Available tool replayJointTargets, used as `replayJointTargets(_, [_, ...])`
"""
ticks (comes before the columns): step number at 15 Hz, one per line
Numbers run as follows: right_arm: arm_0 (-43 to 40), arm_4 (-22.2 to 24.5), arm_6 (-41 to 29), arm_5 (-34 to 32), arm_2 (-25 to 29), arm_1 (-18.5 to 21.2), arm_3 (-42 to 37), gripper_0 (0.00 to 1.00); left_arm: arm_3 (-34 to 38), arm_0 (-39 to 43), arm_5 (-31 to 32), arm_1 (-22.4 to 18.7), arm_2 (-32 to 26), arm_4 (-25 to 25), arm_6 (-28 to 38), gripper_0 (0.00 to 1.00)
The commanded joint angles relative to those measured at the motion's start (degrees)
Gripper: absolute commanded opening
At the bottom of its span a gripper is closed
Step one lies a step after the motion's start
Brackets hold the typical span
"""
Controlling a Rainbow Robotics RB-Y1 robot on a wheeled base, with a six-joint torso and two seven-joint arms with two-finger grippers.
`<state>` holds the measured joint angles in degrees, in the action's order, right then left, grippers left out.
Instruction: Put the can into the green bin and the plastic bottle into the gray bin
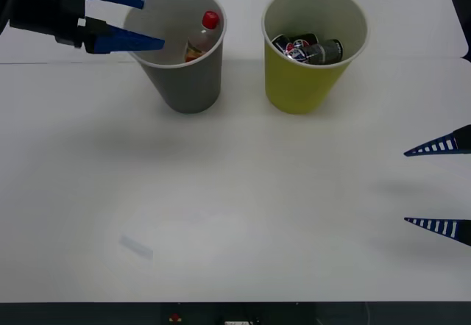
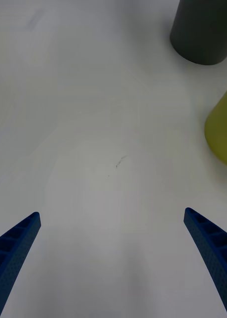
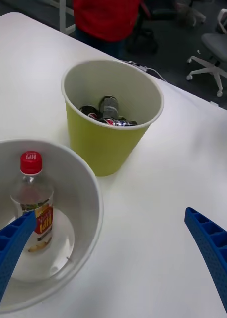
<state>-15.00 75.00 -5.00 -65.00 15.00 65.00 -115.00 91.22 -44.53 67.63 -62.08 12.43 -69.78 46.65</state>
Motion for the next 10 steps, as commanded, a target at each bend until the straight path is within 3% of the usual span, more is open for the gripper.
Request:
replayJointTargets(1, [0.0,0.0,0.0,0.0,0.0,0.0,0.0,1.0,2.47,9.37,0.04,-1.72,-4.7,4.74,-9.82,1.0])
replayJointTargets(5, [0.0,0.0,0.0,0.0,0.0,0.0,0.0,1.0,5.55,22.73,0.04,-4.71,-9.88,10.36,-23.09,1.0])
replayJointTargets(10, [0.0,0.0,0.0,0.0,0.0,0.0,0.0,1.0,7.13,35.74,0.04,-8.32,-11.99,15.99,-37.6,1.0])
